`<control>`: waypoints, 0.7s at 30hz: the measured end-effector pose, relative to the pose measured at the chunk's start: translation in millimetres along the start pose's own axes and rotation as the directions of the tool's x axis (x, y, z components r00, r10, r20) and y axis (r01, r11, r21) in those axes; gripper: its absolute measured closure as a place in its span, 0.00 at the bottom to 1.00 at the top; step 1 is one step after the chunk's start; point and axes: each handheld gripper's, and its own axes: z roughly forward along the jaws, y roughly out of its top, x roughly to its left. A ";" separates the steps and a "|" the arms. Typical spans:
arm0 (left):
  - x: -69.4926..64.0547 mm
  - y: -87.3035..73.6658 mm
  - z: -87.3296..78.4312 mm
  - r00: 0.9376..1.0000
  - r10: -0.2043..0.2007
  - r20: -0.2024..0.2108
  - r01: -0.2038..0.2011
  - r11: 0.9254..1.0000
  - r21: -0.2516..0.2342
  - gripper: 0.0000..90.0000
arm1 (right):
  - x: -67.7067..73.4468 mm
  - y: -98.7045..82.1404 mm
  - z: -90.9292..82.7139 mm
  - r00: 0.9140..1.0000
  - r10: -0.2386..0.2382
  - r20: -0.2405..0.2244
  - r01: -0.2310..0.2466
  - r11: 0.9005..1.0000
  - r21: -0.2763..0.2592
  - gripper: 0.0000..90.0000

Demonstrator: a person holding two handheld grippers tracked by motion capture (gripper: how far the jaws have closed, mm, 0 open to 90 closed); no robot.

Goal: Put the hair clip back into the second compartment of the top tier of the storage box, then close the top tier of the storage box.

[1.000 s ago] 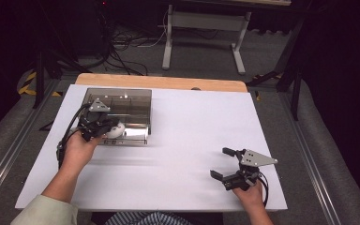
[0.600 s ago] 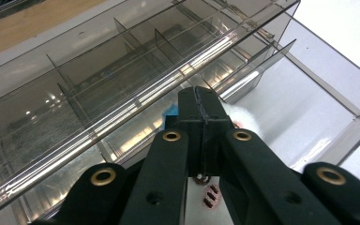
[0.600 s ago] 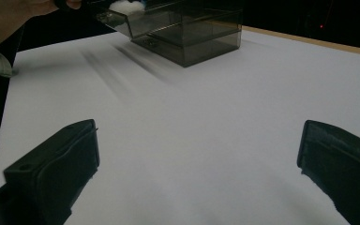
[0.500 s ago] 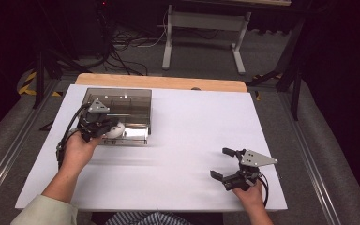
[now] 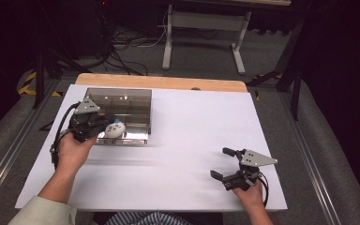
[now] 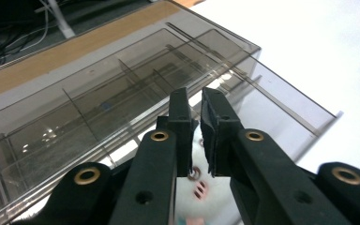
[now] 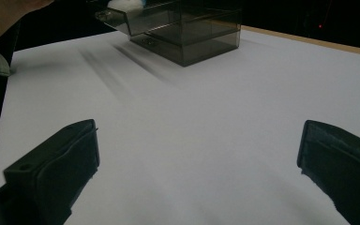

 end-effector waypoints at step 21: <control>-0.8 -7.3 -16.3 0.995 0.044 0.093 -0.044 0.999 0.004 1.00 | 1.3 1.7 1.6 1.000 -0.014 0.012 0.014 1.000 0.022 0.01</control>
